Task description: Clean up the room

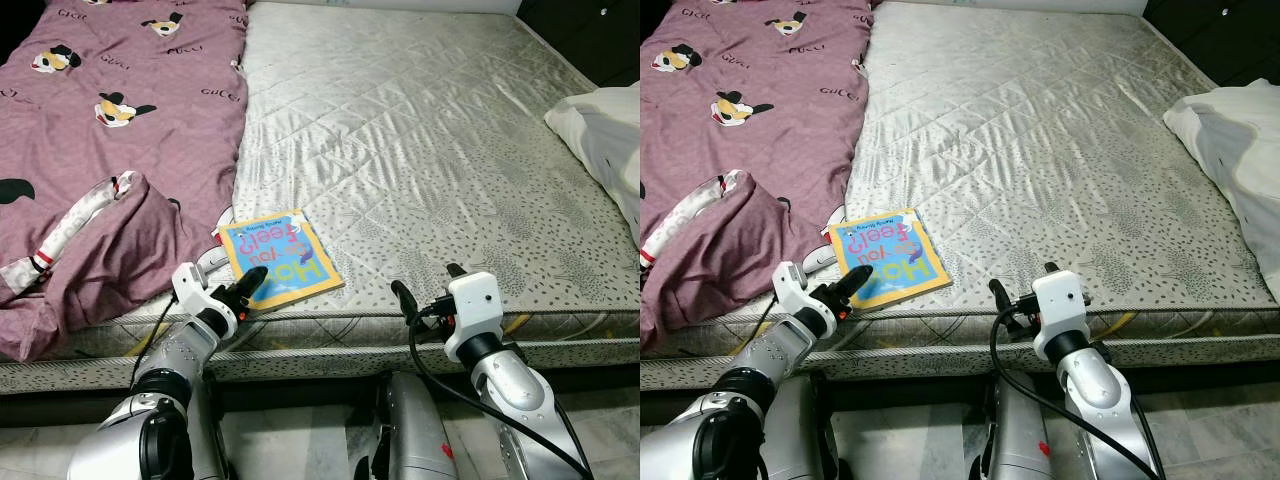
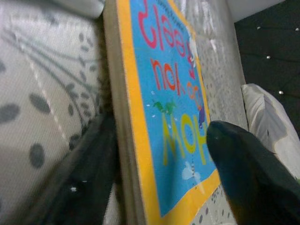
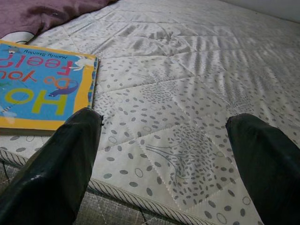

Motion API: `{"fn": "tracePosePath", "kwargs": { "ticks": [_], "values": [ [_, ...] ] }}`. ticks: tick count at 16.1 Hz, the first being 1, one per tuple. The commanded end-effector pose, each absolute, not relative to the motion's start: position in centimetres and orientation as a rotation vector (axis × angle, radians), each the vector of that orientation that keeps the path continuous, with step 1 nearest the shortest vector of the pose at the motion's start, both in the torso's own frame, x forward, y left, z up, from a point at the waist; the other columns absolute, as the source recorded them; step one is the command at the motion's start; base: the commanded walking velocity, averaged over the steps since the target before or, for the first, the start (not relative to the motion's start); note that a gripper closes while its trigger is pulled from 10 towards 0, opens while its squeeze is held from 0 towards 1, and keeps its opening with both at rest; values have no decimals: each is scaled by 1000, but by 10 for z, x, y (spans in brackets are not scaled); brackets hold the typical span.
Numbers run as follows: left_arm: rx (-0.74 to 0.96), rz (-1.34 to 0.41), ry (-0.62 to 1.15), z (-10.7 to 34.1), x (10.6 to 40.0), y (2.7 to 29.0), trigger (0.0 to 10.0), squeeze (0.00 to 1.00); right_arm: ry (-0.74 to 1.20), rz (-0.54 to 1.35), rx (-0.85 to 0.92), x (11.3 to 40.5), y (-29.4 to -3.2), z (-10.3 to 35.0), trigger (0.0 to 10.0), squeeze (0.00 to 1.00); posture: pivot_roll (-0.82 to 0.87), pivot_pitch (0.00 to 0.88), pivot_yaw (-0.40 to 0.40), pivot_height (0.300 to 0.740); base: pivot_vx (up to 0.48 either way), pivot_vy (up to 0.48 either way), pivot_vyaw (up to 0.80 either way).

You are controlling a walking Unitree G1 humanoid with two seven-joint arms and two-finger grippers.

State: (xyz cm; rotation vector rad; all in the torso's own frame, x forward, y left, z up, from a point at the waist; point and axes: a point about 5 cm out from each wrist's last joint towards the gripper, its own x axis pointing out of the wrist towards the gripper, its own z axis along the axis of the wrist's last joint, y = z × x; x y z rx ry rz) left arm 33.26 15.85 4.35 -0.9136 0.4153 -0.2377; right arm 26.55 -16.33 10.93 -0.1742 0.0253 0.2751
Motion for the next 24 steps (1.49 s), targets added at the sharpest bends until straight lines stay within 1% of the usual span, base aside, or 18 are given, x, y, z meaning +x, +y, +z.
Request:
{"fn": "tracePosePath", "kwargs": {
  "ticks": [1,3,6,10,13,15,17,19,21,22,23,24],
  "values": [
    [-919,-249,527,31,325,146,0,0,18,273,-186,265,-164,113,10000,0,-192,111,-82,509,0,0,0],
    [-855,-235,605,24,320,142,0,0,15,275,-192,266,-163,113,10000,0,-188,108,-81,509,0,0,0],
    [-850,-219,672,17,315,139,0,0,10,274,-194,269,-161,113,10000,0,-176,105,-75,509,0,0,0],
    [-834,-221,689,16,314,139,0,0,4,270,-195,270,-158,113,10000,0,-171,103,-67,509,0,0,0],
    [-866,-223,667,18,315,139,0,0,1,262,-196,270,-158,112,10000,0,-169,100,-64,509,0,0,0],
    [-883,-237,624,21,318,140,0,0,-4,254,-198,271,-158,112,10000,0,-166,96,-62,509,0,0,0],
    [-921,-247,528,29,323,145,0,0,-13,245,-200,276,-157,113,10000,0,-152,81,-64,509,0,0,0],
    [-910,-250,482,33,327,148,0,0,-20,244,-202,279,-156,113,10000,0,-151,70,-62,509,0,0,0],
    [-818,-286,416,46,336,149,0,0,-38,236,-206,283,-156,117,10000,0,-148,57,-56,509,0,0,0],
    [-741,-310,321,64,348,153,0,0,-55,216,-210,287,-159,120,10000,0,-133,44,-49,509,0,0,0],
    [-656,-311,235,78,355,159,0,0,-62,200,-205,290,-159,120,10000,0,-125,39,-47,509,0,0,0],
    [-615,-310,181,87,358,162,0,0,-67,192,-196,291,-159,121,10000,0,-116,34,-45,509,0,0,0]
  ]
}}
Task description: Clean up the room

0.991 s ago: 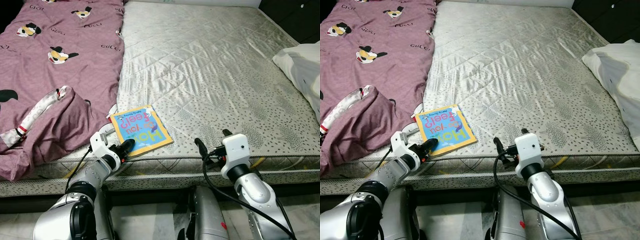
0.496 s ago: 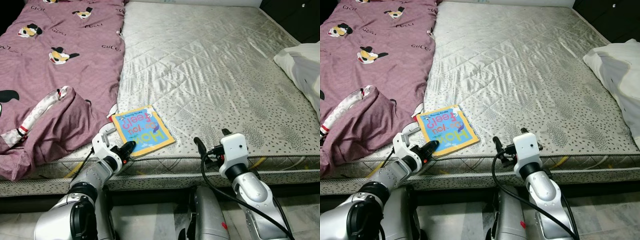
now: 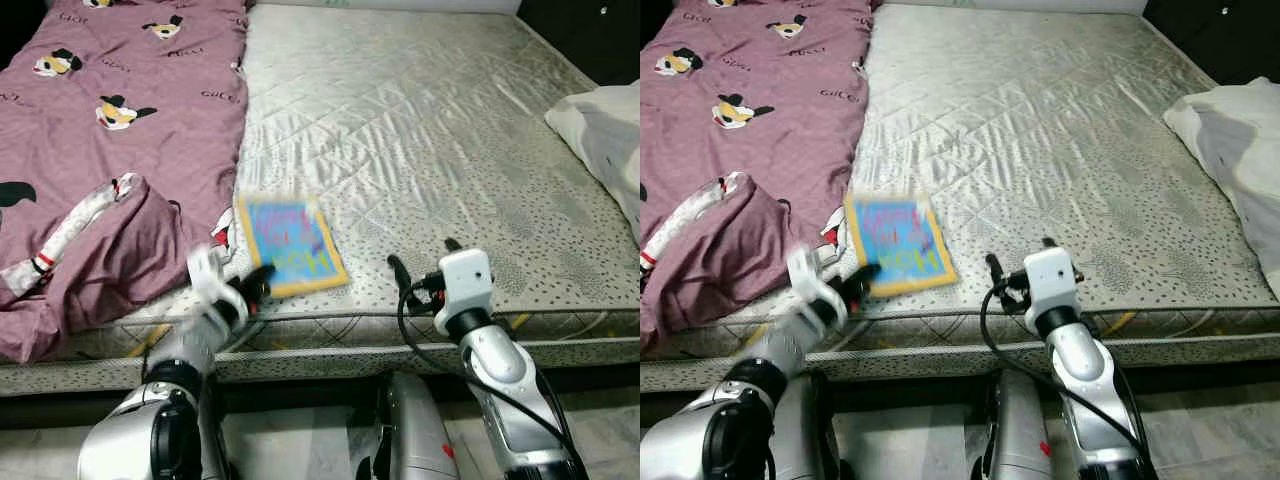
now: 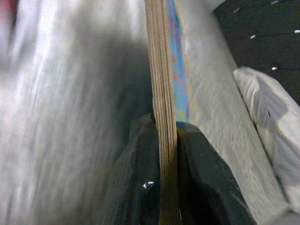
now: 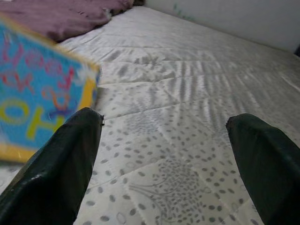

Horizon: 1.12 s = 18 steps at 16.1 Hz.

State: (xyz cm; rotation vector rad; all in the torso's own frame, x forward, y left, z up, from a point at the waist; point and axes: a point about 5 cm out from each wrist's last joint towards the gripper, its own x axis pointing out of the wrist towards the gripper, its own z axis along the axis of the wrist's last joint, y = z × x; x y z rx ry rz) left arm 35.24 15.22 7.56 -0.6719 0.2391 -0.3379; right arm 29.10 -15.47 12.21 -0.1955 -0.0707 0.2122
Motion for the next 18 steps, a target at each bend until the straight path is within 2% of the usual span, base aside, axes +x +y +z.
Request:
{"fn": "tracePosePath", "kwargs": {
  "ticks": [1,4,6,7,11,14,18],
  "values": [
    [-586,-298,120,94,359,166,0,0,-71,199,-179,292,-154,121,10000,0,-91,24,-40,509,0,0,0],
    [-410,-293,-21,105,345,173,0,0,-57,218,-84,296,-139,117,10000,0,-40,4,-35,509,0,0,0],
    [-228,-263,-124,109,319,175,0,0,-34,230,24,299,-129,116,10000,0,-17,0,-30,509,0,0,0],
    [-192,-242,-145,109,309,176,0,0,-19,221,30,299,-128,114,10000,0,-9,0,-26,509,0,0,0],
    [-123,-125,-123,95,279,172,0,0,-1,161,138,302,-129,109,10000,0,13,0,-15,509,0,0,0],
    [-134,-128,-118,99,277,164,0,0,-21,150,152,307,-130,114,10000,0,15,0,-12,513,0,0,0],
    [-145,-139,-124,104,277,154,0,0,-48,147,151,313,-133,121,10000,0,7,0,-11,549,0,0,0]
  ]
}}
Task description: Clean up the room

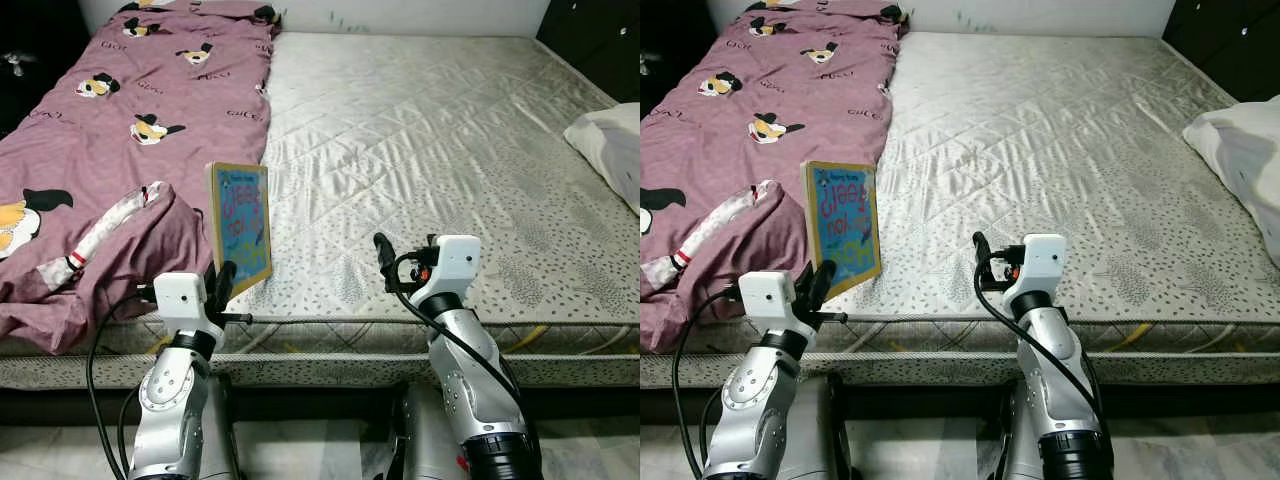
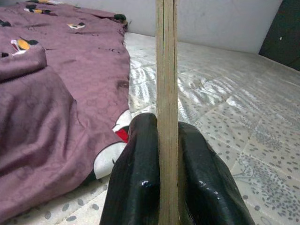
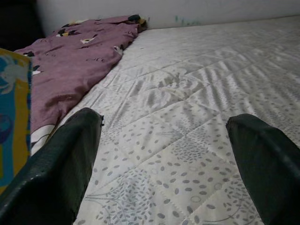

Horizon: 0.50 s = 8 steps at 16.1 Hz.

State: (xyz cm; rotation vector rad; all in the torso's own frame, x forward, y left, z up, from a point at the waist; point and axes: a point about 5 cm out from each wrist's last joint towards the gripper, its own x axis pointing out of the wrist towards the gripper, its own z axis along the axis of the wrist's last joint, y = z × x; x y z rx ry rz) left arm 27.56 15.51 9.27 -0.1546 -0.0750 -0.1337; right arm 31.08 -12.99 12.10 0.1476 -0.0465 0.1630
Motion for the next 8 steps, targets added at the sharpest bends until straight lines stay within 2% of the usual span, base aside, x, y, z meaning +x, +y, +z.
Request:
{"fn": "tracePosePath", "kwargs": {
  "ticks": [1,8],
  "values": [
    [-146,-138,-120,104,275,153,0,0,-50,146,150,313,-133,122,10000,0,8,0,-13,558,0,0,0],
    [-154,-147,-83,101,272,150,0,0,-54,147,137,317,-133,124,10000,0,10,0,-17,636,0,0,0]
  ]
}}
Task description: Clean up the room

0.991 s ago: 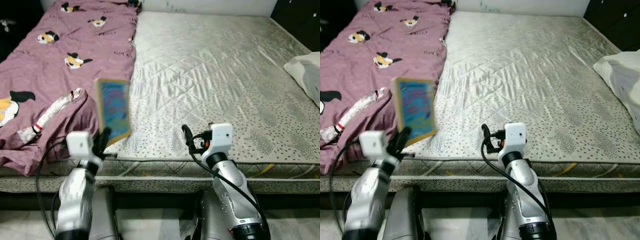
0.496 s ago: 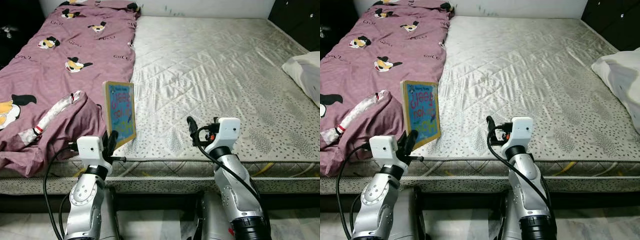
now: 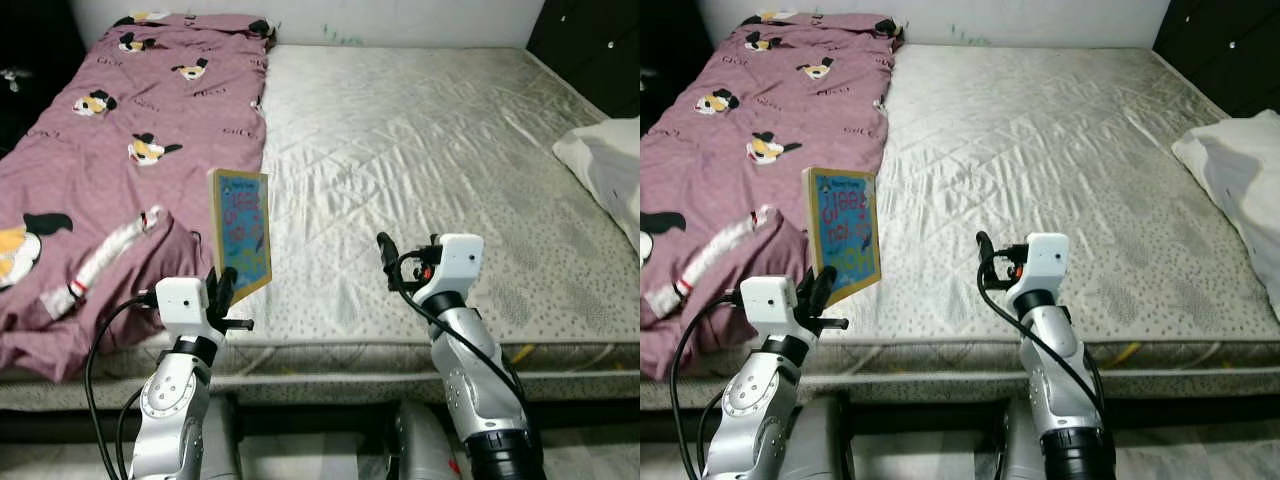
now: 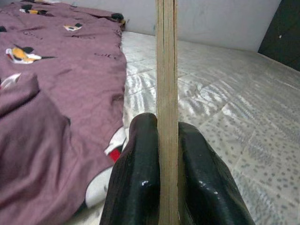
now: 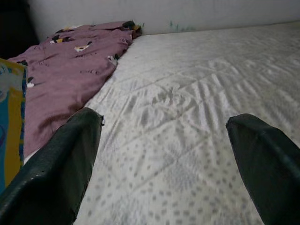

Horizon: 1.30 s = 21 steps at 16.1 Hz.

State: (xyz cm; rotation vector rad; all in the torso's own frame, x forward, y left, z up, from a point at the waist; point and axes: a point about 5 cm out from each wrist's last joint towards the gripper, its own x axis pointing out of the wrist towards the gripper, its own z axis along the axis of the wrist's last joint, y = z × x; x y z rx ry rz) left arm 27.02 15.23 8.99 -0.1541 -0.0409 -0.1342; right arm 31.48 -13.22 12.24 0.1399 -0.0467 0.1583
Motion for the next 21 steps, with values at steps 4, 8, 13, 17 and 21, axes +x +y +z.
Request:
{"fn": "tracePosePath", "kwargs": {
  "ticks": [4,8,13,17,21],
  "values": [
    [-153,-162,-63,98,271,146,0,0,-55,129,133,316,-137,123,10000,0,8,0,-10,675,0,0,0],
    [-155,-161,-42,97,273,146,0,0,-47,98,126,314,-139,120,10000,0,7,0,-7,723,0,0,0],
    [-102,-142,-16,94,276,144,10000,0,-39,51,112,313,-143,117,10000,0,10,0,-7,740,0,0,0],
    [-123,-181,32,91,279,142,10000,0,-42,30,102,313,-145,116,10000,0,6,0,-4,740,0,0,0],
    [-75,-151,36,89,279,142,10000,0,-35,-3,99,312,-147,113,10000,0,8,0,-5,740,0,0,0]
  ]
}}
